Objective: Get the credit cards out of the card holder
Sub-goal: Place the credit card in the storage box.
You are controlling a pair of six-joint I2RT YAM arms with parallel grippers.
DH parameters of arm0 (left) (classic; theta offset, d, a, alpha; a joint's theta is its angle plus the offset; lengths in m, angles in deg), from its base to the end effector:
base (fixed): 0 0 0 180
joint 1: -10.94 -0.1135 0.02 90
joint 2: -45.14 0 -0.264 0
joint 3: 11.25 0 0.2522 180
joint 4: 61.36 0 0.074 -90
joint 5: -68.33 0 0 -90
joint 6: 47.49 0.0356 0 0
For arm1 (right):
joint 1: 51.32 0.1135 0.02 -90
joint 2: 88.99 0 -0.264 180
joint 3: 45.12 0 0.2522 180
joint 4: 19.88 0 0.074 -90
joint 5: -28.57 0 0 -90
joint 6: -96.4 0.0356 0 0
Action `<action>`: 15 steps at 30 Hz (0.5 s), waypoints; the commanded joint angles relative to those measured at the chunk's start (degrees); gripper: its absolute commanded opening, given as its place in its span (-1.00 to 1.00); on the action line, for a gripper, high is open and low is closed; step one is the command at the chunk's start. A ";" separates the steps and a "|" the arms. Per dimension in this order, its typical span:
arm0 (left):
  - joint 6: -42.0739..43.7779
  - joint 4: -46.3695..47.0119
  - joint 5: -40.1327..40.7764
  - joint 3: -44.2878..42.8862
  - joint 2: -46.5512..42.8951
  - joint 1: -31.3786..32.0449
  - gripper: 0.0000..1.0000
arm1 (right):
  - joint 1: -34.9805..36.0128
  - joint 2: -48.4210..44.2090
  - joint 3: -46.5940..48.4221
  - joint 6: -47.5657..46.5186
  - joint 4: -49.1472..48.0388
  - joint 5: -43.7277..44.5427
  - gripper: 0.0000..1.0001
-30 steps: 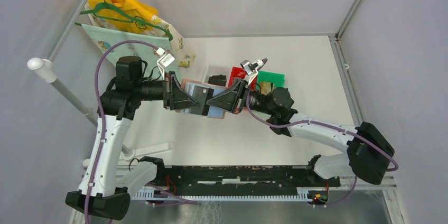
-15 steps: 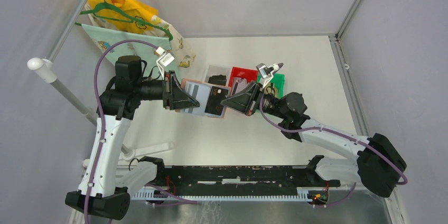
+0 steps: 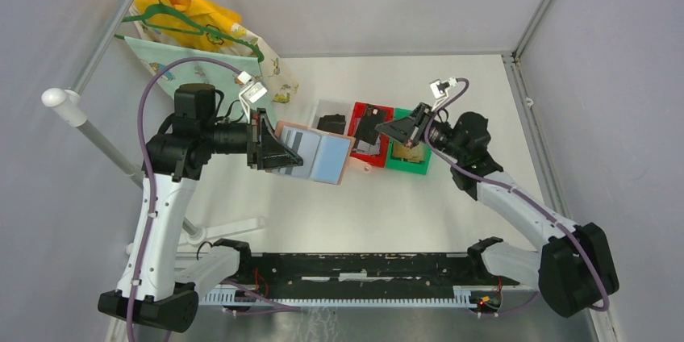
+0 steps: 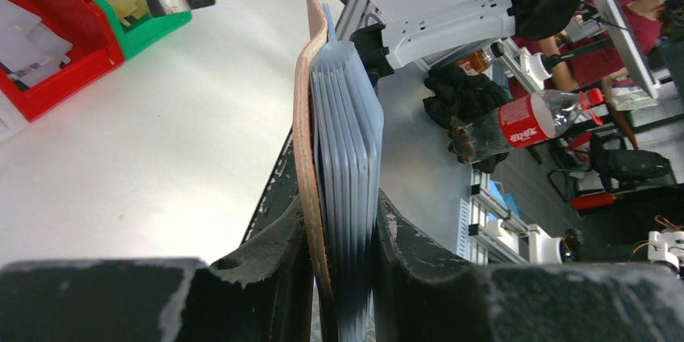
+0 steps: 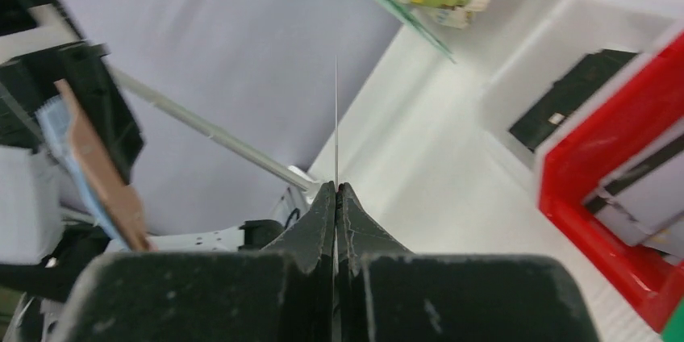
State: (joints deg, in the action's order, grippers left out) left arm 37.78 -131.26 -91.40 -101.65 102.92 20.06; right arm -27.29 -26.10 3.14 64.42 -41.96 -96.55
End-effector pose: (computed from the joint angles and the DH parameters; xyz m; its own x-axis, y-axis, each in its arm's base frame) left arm 0.1530 -0.0584 0.4205 -0.6613 0.0772 -0.7461 0.7399 0.2309 -0.6319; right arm 0.2163 0.1189 0.2982 -0.6617 0.4646 -0.5884 -0.5528 0.2278 0.8016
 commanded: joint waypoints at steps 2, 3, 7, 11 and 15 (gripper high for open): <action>9.61 -5.31 2.92 -5.95 0.11 0.18 -0.76 | 0.02 9.30 11.40 -9.85 13.56 1.68 -1.00; 9.87 -5.33 3.53 -6.31 -0.13 0.18 -0.76 | 0.65 11.70 13.39 -10.70 15.03 3.44 -1.00; 10.09 -4.95 4.37 -6.81 -1.07 0.25 -0.78 | 5.44 23.61 26.17 -17.87 26.77 12.36 -1.00; 9.83 -4.88 3.73 -6.77 -1.67 0.24 -0.79 | 8.22 32.94 35.89 -18.54 33.29 20.76 -1.00; 9.44 -4.62 3.28 -6.77 -1.68 0.19 -0.80 | 9.92 39.54 41.22 -16.75 35.71 27.26 -1.00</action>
State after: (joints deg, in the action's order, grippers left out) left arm 45.23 -137.01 -86.29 -105.87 102.14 20.06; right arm -18.57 9.44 38.44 48.59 -11.69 -79.08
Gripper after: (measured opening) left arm 0.332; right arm 0.004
